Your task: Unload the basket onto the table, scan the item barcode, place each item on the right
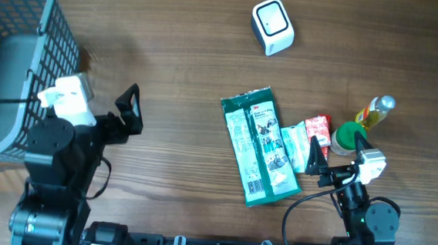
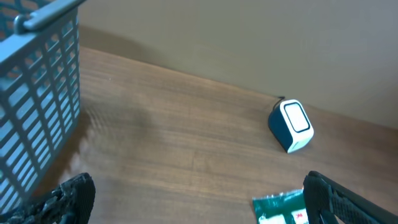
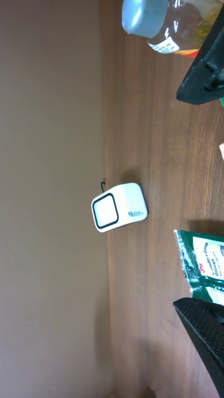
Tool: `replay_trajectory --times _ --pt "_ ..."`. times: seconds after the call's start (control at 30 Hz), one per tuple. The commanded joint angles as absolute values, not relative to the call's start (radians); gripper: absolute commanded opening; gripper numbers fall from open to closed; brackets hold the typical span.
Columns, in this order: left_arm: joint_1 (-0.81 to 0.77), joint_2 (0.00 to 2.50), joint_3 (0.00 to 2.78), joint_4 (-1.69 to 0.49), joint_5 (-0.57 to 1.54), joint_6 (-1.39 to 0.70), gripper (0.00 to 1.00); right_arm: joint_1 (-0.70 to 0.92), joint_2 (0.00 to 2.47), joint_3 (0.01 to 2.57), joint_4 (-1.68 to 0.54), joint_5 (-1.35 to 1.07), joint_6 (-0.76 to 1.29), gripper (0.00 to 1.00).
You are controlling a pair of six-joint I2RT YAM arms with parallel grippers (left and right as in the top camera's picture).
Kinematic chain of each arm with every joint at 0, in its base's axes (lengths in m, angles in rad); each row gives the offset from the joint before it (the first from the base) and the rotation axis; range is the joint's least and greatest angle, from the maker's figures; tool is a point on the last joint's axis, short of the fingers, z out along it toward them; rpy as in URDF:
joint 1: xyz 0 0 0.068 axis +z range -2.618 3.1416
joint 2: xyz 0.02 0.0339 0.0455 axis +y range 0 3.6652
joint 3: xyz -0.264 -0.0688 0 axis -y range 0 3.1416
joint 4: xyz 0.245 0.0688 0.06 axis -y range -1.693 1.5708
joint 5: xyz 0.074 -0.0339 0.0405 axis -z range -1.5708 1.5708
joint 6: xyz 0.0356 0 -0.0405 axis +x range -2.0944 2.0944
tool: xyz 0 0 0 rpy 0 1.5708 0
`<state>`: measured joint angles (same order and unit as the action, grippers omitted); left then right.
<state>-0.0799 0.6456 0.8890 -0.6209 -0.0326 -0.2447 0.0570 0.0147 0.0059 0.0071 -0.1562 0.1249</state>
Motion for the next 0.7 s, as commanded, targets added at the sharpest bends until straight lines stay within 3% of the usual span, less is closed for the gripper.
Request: replay_trajectory --times 0.0,0.43,0.67 --pt "-0.075 0.594 0.888 -0.681 -0.035 -0.246 1.0 0.052 0.005 0.005 0.01 -0.147 0.105 1.0" --pt "-0.075 0.403 0.885 -1.006 -0.036 -0.246 1.0 0.052 0.005 0.005 0.01 -0.147 0.105 0.99" --pt "-0.06 0.221 0.873 -0.898 -0.035 -0.246 1.0 0.052 0.005 0.005 0.01 -0.147 0.105 1.0"
